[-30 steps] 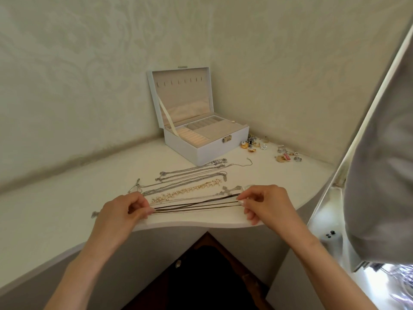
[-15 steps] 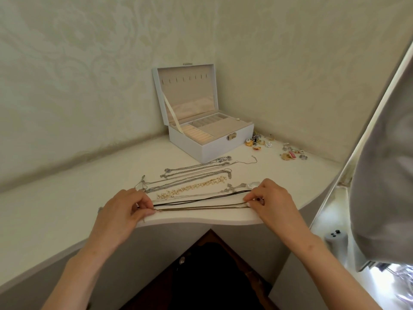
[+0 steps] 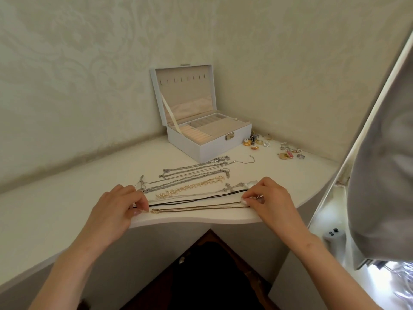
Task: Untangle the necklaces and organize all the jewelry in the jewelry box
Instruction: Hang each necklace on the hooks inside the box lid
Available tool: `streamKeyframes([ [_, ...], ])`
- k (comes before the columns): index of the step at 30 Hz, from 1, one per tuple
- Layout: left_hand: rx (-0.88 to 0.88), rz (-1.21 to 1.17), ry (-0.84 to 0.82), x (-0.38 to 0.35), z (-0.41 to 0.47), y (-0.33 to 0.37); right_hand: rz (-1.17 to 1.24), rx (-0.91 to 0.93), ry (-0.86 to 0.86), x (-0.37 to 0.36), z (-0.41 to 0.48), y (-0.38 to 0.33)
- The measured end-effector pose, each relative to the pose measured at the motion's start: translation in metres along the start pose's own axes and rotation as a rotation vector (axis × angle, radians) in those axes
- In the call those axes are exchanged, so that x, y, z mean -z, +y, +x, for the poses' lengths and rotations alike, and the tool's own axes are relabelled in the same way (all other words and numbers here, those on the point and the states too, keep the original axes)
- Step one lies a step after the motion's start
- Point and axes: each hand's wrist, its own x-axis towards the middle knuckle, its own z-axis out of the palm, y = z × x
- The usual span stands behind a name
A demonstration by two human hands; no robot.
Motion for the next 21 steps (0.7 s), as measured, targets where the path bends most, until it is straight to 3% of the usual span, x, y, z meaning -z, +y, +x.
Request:
streamKeyframes([
  [8,-0.025,-0.119,0.080,-0.003,0.015,0.023,0.096,0.113,0.107,0.005,0.008,-0.003],
  [16,-0.021,-0.171,0.118,-0.017,0.101,0.051,0.024,0.100,0.007,0.008,0.086,-0.005],
  [21,-0.027,-0.102,0.007,-0.032,0.156,0.065,-0.095,0.116,-0.087,-0.010,0.137,-0.003],
])
